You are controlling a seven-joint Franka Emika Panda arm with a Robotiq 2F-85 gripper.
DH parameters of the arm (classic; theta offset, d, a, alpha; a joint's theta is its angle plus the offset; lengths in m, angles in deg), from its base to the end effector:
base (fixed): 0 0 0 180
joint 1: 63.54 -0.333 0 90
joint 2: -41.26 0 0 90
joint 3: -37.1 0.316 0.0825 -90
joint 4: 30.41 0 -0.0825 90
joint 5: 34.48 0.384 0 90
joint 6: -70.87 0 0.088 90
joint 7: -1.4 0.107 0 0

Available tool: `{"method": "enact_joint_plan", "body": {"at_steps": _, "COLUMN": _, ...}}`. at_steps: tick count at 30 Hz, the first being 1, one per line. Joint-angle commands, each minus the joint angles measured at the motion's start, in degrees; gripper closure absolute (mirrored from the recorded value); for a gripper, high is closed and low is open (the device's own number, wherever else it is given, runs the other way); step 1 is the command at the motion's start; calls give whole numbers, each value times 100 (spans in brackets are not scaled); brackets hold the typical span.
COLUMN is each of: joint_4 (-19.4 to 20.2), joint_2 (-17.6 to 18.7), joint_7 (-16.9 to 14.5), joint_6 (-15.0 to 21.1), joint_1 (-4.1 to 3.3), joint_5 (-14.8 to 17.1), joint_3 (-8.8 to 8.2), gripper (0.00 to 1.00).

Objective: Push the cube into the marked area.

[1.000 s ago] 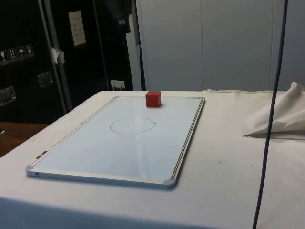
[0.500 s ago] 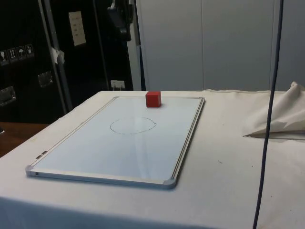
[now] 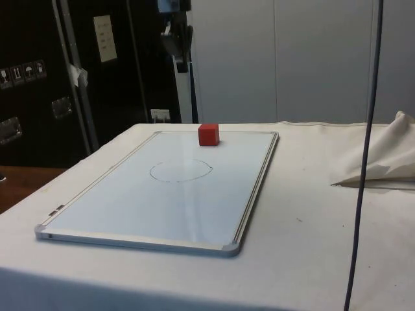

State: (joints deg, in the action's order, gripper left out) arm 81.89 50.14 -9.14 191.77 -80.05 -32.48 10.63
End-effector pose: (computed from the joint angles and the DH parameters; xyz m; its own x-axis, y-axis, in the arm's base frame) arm 0.5807 -0.0923 0.4060 1.0000 -0.0024 0.0048 -0.0025 -0.9992 0.0402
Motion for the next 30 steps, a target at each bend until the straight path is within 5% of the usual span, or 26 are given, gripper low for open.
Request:
{"method": "enact_joint_plan", "body": {"at_steps": 1, "joint_4": 29, "joint_2": 6, "joint_7": -57, "joint_6": 80, "joint_1": 34, "joint_5": 57, "joint_3": 6, "gripper": 100}}
{"method": "enact_joint_plan", "body": {"at_steps": 2, "joint_4": 23, "joint_2": 29, "joint_7": -34, "joint_6": 57, "joint_1": 0, "joint_5": 11, "joint_3": -34, "gripper": 100}}
{"method": "enact_joint_plan", "body": {"at_steps": 10, "joint_4": 178, "joint_2": 344, "joint_7": -481, "joint_6": 607, "joint_1": 63, "joint_5": 275, "joint_3": -332, "gripper": 100}}
{"method": "enact_joint_plan", "body": {"at_steps": 11, "joint_4": 155, "joint_2": 344, "joint_7": -424, "joint_6": 539, "joint_1": 17, "joint_5": 218, "joint_3": -361, "gripper": 100}}
{"method": "enact_joint_plan", "body": {"at_steps": 12, "joint_4": 189, "joint_2": 384, "joint_7": -521, "joint_6": 653, "joint_1": 69, "joint_5": 304, "joint_3": -361, "gripper": 100}}
{"method": "enact_joint_plan", "body": {"at_steps": 20, "joint_4": 241, "joint_2": 773, "joint_7": -940, "joint_6": 1100, "joint_1": 115, "joint_5": 596, "joint_3": -642, "gripper": 100}}
{"method": "enact_joint_plan", "body": {"at_steps": 21, "joint_4": 218, "joint_2": 745, "joint_7": -859, "joint_6": 997, "joint_1": 63, "joint_5": 521, "joint_3": -659, "gripper": 100}}
{"method": "enact_joint_plan", "body": {"at_steps": 22, "joint_4": 235, "joint_2": 819, "joint_7": -991, "joint_6": 1140, "joint_1": 115, "joint_5": 630, "joint_3": -670, "gripper": 100}}
{"method": "enact_joint_plan", "body": {"at_steps": 27, "joint_4": 229, "joint_2": 1071, "joint_7": -1215, "joint_6": 1404, "joint_1": 143, "joint_5": 796, "joint_3": -825, "gripper": 100}}
{"method": "enact_joint_plan", "body": {"at_steps": 28, "joint_4": 218, "joint_2": 1054, "joint_7": -1152, "joint_6": 1329, "joint_1": 92, "joint_5": 739, "joint_3": -854, "gripper": 100}}
{"method": "enact_joint_plan", "body": {"at_steps": 30, "joint_4": 223, "joint_2": 1152, "joint_7": -1295, "joint_6": 1490, "joint_1": 155, "joint_5": 848, "joint_3": -871, "gripper": 100}}
